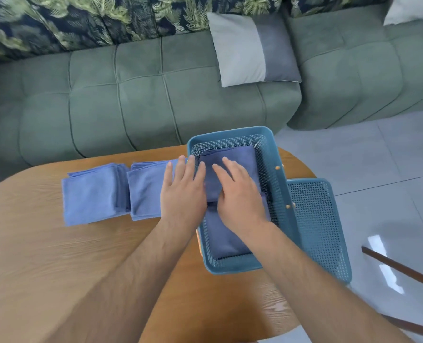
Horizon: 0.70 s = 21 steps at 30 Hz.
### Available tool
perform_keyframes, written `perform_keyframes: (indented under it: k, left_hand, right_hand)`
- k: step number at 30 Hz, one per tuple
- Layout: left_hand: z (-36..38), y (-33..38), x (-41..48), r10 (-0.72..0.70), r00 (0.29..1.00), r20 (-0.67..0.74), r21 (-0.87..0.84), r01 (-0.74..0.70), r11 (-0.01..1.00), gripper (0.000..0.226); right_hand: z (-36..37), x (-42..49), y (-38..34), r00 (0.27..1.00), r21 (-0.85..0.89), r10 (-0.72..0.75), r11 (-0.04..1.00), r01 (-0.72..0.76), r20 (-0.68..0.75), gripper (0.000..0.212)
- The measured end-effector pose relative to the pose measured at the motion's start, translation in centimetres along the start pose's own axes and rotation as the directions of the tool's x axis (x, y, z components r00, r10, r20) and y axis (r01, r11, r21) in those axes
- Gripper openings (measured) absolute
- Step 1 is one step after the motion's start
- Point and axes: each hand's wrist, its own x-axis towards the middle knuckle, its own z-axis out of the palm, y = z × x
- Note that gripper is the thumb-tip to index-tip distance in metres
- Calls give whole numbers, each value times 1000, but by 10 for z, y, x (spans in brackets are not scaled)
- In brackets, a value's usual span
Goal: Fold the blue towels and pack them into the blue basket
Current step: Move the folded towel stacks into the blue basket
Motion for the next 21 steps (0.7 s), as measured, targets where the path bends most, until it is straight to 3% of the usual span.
perform_keyframes:
  k: [3, 8, 10, 13, 17, 21]
  left_hand:
    - [1, -29, -15, -84, 996, -17, -151, 81, 985, 45]
    - [16, -81, -34, -234, 958, 167, -282, 274, 919, 42]
    - [26, -98, -43, -293, 906, 305, -285, 380, 880, 50]
    - [55, -115, -52, -332, 841, 428, -298, 478, 826, 57]
    - [83, -115, -58, -333, 794, 509, -382, 555, 739, 60]
    - [96, -121, -56, -368, 803, 469, -463, 578, 672, 56]
  right_hand:
    - [8, 2, -39, 991, -5, -108, 994, 108, -74, 50]
    - [41, 11, -103, 987, 0, -154, 988, 155, 51, 43]
    - [58, 18, -119, 971, 3, -103, 994, 105, 218, 52]
    - [78, 27, -125, 912, -155, 80, 988, -18, 403, 69]
    - [103, 31, -116, 825, -272, 296, 945, -180, 482, 78]
    - [123, 31, -111, 772, -329, 406, 906, -268, 489, 84]
